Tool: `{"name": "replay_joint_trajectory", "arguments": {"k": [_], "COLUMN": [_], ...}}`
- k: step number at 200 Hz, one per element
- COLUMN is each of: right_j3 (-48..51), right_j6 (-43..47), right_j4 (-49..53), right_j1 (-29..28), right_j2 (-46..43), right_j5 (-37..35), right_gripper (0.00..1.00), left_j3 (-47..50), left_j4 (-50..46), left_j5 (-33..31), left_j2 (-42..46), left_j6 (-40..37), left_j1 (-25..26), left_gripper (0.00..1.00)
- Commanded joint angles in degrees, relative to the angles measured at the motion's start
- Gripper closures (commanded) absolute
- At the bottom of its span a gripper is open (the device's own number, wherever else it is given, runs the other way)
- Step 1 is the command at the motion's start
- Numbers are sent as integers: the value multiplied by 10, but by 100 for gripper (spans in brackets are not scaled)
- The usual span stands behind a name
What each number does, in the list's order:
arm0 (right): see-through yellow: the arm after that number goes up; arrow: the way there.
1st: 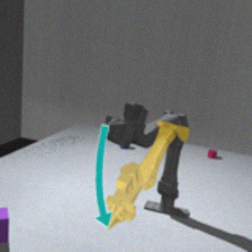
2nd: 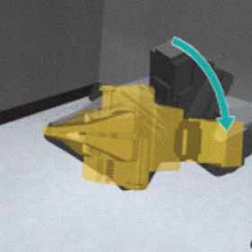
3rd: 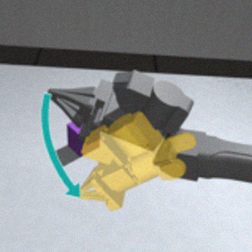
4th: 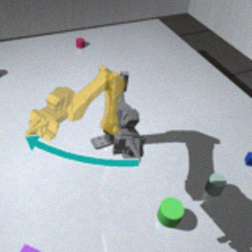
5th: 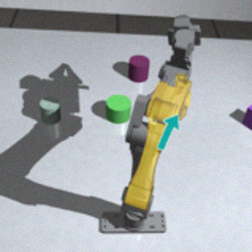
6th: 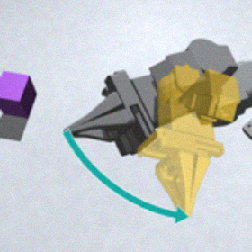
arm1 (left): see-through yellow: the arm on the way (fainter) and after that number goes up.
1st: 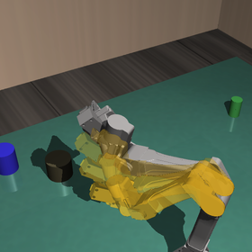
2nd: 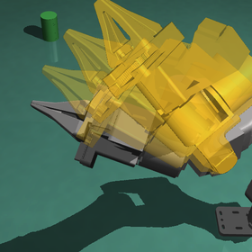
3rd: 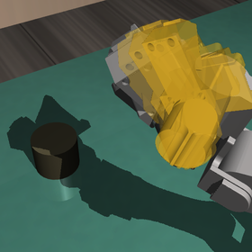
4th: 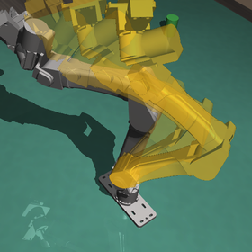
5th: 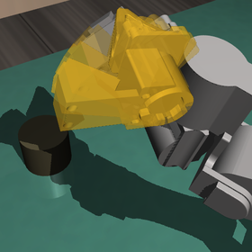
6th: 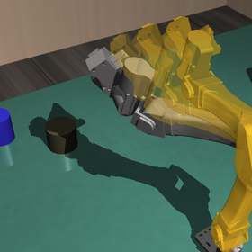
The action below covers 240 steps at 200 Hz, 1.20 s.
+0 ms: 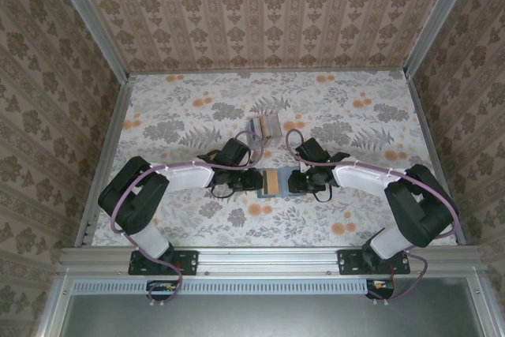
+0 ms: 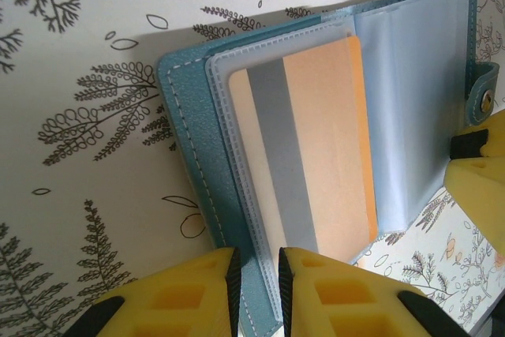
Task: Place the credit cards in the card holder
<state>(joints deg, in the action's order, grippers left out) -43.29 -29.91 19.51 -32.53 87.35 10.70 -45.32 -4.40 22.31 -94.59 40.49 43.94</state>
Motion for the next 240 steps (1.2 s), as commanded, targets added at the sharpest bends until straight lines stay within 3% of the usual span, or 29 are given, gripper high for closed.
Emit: {"name": "replay_joint_trajectory", "arguments": {"k": [1, 83, 141, 240], "right_j3": [-11, -17, -4, -1], "right_j6": [4, 15, 6, -4], "right_j4": [0, 34, 10, -11], "right_j1": [-2, -3, -4, -11], "right_j2": [13, -19, 7, 33], "right_j5": [5, -23, -12, -6], "right_gripper": [68, 66, 69, 64], "left_j3": [-11, -5, -1, -4], "left_j4": [-1, 4, 7, 9], "left_j5": [4, 5, 5, 5], "left_j2": [-6, -4, -4, -7], "left_j6": [-10, -9, -7, -6], "left_j1": [3, 3, 4, 4], "left_gripper": [77, 77, 77, 77]}}
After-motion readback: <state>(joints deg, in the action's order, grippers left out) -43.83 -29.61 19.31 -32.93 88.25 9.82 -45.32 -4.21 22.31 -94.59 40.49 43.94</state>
